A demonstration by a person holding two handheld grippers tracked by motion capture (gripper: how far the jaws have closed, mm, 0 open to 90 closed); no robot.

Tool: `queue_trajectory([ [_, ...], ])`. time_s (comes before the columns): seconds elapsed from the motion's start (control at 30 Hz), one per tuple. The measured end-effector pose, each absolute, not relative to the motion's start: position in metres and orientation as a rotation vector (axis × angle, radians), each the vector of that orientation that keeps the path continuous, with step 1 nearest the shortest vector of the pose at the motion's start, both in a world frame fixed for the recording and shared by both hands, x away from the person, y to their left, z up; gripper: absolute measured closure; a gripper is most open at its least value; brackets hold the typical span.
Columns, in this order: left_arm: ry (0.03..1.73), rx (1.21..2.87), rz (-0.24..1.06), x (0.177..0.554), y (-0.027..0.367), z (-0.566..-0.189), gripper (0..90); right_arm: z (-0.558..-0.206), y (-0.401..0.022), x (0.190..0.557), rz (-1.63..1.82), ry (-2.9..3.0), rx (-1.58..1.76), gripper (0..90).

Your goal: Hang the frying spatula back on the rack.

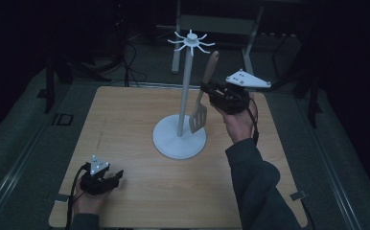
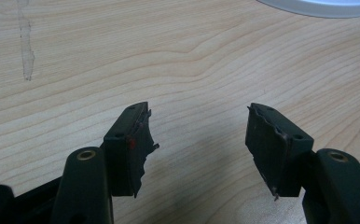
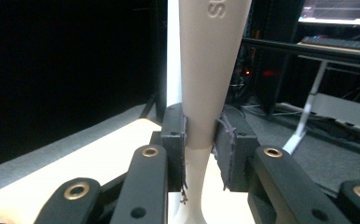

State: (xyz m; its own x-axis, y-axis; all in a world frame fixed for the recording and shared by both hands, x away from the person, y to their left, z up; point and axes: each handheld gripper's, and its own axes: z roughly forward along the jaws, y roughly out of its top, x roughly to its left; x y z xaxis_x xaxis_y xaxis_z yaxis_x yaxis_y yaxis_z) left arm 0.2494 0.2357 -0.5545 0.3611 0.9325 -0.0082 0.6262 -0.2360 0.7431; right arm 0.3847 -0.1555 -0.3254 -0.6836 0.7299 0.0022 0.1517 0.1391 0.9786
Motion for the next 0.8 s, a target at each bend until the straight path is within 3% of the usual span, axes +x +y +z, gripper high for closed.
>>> queue_trajectory([
  [0.8, 1.349, 1.962, 0.591, 0.249, 0.236, -0.554, 40.3, -0.321, -0.145, 0.399, 1.568, 2.009, 0.86, 74.0],
])
